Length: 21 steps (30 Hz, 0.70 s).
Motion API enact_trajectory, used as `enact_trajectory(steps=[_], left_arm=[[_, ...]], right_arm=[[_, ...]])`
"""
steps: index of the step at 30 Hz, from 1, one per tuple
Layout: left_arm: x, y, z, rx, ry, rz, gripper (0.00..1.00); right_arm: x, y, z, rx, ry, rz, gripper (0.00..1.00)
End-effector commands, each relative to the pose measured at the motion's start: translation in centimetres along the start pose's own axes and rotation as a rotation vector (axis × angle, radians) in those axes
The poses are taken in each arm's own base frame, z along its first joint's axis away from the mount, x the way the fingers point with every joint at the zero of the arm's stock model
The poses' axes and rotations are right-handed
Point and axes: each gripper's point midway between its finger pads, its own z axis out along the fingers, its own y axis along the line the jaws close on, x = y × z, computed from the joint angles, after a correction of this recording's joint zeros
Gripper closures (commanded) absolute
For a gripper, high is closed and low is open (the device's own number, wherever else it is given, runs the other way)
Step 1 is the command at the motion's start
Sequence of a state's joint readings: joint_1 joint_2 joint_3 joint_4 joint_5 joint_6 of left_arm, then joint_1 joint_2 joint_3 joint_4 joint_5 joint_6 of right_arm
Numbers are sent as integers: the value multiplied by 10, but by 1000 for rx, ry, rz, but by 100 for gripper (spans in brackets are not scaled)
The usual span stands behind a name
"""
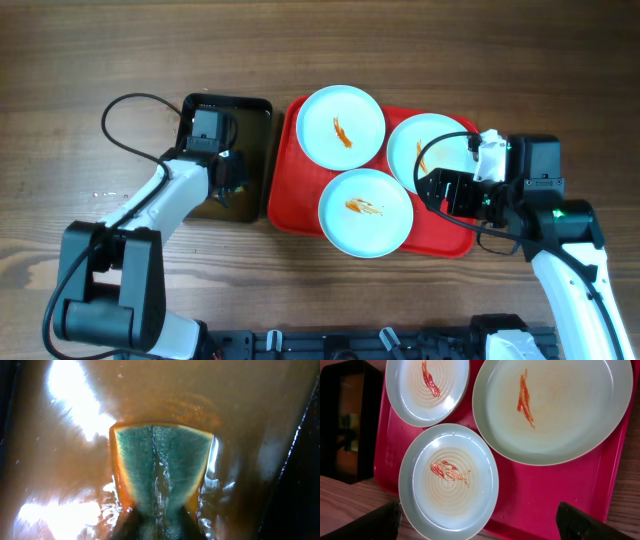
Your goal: Clean dirty plates on tray and stack at the side
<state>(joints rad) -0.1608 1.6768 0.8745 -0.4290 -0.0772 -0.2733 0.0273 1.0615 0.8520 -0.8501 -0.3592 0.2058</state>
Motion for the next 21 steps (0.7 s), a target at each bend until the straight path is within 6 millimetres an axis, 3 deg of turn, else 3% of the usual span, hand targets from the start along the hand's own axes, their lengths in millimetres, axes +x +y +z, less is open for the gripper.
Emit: enact_trajectory(steps=[1, 7, 10, 15, 18, 21], left_arm=[[24, 6, 16, -8, 66, -6, 96], [27, -2, 15, 40, 81, -7, 96], [14, -5, 3, 57, 30, -9, 96], [-7, -14, -41, 125, -84, -13, 96], [-8, -22, -66, 193, -113, -10, 96], [-2, -24, -72, 213, -94, -8, 96]], right_arm=[[-6, 5, -4, -18, -15, 3, 0], [-6, 5, -3, -18, -13, 3, 1], [-5, 2, 4, -13, 15, 14, 2], [5, 1, 24, -46, 115, 51, 17], [15, -2, 40, -58, 199, 88, 25], [29, -7, 58, -44, 290, 108, 39]])
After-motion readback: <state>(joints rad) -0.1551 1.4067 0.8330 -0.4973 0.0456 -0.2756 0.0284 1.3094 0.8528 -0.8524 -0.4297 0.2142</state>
